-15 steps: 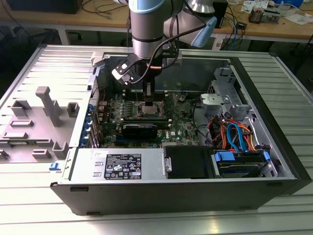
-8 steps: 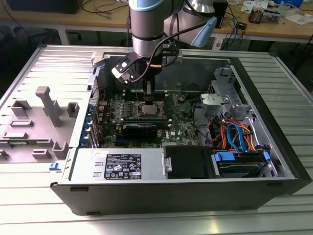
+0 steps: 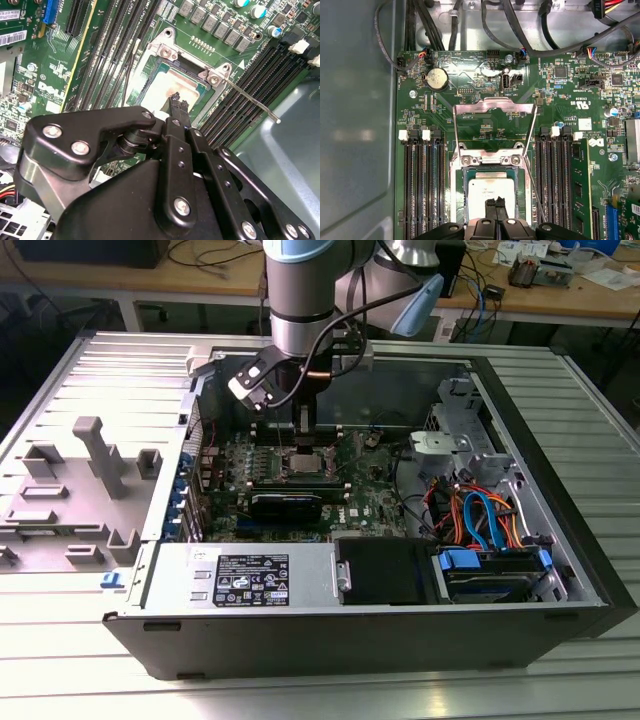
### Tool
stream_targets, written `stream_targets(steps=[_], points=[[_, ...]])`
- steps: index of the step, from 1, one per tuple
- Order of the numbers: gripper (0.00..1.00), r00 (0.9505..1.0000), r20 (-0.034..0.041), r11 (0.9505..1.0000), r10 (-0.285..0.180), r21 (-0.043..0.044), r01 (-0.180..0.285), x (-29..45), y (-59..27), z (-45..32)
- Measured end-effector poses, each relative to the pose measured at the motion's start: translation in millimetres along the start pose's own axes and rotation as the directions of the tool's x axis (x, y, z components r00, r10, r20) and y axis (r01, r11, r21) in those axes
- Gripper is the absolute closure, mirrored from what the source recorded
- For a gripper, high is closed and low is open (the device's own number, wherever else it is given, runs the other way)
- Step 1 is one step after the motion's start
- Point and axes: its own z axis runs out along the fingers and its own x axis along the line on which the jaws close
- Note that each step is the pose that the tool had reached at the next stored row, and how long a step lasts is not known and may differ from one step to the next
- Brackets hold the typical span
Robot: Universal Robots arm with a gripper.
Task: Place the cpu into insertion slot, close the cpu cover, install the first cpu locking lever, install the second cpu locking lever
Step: 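Close the cpu cover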
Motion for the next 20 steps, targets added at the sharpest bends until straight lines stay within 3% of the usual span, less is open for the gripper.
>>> stream_targets(steps=[4, 13, 20], points=[[0.89, 1.0, -0.0001, 1.0, 0.0, 0.0001, 0.0, -0.1, 0.0, -1.2], [0.89, 1.0, -0.0012, 1.0, 0.0, 0.0001, 0.0, -0.6, 0.7, -12.5], [0.89, 1.0, -0.0028, 1.0, 0.0, 0.0038, 0.0, -0.8, 1.7, -14.5]])
